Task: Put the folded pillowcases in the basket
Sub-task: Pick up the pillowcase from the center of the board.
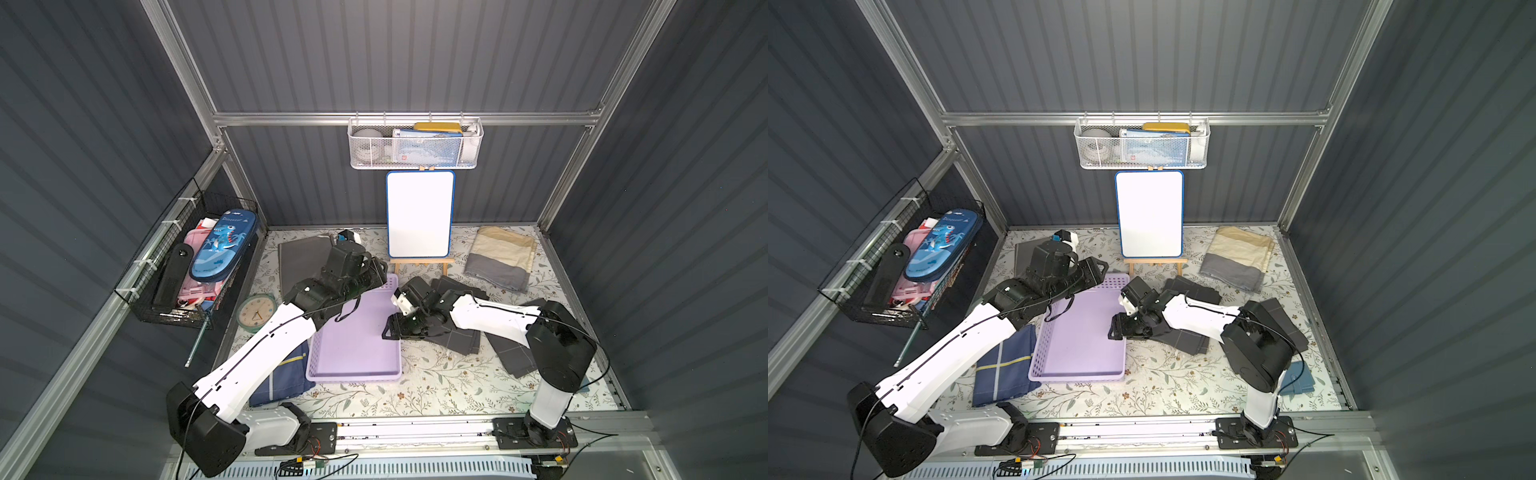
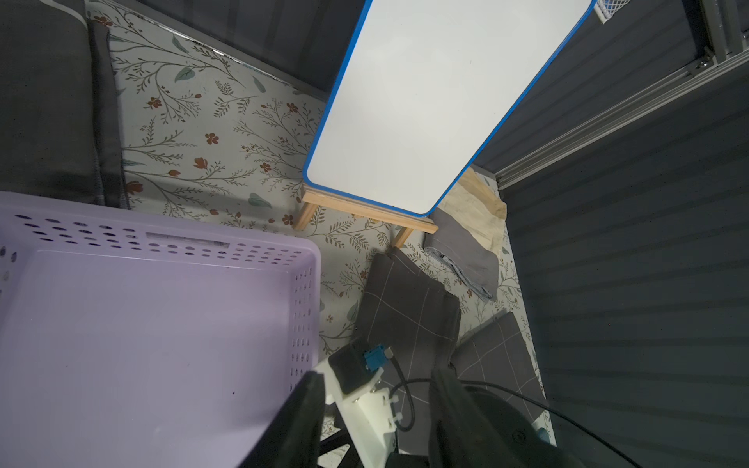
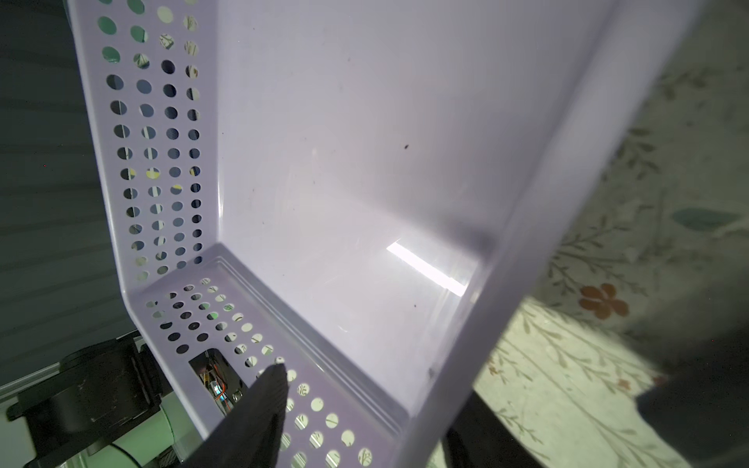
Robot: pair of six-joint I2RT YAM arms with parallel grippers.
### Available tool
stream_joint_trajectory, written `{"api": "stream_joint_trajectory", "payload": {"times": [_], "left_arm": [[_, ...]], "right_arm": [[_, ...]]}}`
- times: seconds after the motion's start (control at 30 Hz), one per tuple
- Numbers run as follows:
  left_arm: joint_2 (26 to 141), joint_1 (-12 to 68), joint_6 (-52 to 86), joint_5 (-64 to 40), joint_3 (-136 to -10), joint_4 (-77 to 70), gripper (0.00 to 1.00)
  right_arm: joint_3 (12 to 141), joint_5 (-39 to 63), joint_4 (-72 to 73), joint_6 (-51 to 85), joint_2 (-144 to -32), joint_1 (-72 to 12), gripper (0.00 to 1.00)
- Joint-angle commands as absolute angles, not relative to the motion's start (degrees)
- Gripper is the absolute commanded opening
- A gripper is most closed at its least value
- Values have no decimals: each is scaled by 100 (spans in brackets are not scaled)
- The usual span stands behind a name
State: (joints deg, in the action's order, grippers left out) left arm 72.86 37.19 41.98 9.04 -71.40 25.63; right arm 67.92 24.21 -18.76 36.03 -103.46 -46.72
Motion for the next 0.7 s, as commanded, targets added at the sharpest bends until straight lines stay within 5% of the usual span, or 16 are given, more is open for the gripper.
{"api": "stream_joint_trajectory", "payload": {"times": [0.0, 0.37, 0.57, 0.67], "left_arm": [[7251, 3728, 4205, 961, -7054, 2649, 48], [7855, 4061, 4217, 887, -7321, 2604, 48], [8957, 5020, 4413, 775, -7773, 2214, 42], [9806, 5402, 4612, 781, -8157, 2201, 42]], "right_arm": [[7000, 2439, -1944, 3618, -10339, -4700, 64], [6002, 359, -3723, 3071, -8044, -3649, 71], [5510, -155, -3655, 3022, -7729, -1984, 39], [5799, -345, -3624, 2961, -8165, -1533, 49]]}}
